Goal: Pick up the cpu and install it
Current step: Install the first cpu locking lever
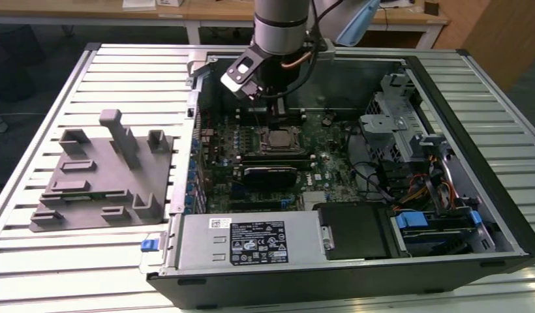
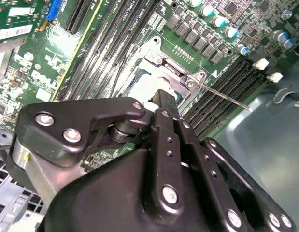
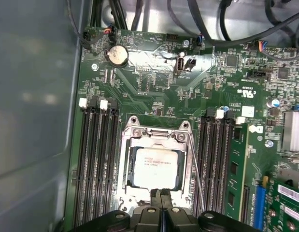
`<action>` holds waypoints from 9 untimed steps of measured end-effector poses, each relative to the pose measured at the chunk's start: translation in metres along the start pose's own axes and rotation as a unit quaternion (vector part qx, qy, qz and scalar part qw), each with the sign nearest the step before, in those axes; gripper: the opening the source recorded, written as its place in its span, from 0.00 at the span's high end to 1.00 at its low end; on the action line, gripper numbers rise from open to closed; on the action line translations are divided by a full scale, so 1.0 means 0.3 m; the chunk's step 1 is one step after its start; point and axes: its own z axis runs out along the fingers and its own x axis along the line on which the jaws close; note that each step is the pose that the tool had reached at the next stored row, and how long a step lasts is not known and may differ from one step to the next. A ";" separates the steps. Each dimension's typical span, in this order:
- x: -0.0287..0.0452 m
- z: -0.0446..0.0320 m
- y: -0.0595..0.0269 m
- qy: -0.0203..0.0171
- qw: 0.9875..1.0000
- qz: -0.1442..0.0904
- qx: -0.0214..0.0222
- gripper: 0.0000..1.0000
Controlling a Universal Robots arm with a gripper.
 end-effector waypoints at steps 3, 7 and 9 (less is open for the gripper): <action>0.000 -0.024 0.000 0.000 1.000 0.000 0.000 0.89; -0.001 -0.055 0.001 0.000 1.000 0.000 0.000 0.89; -0.001 -0.070 0.001 0.000 1.000 0.000 0.000 0.89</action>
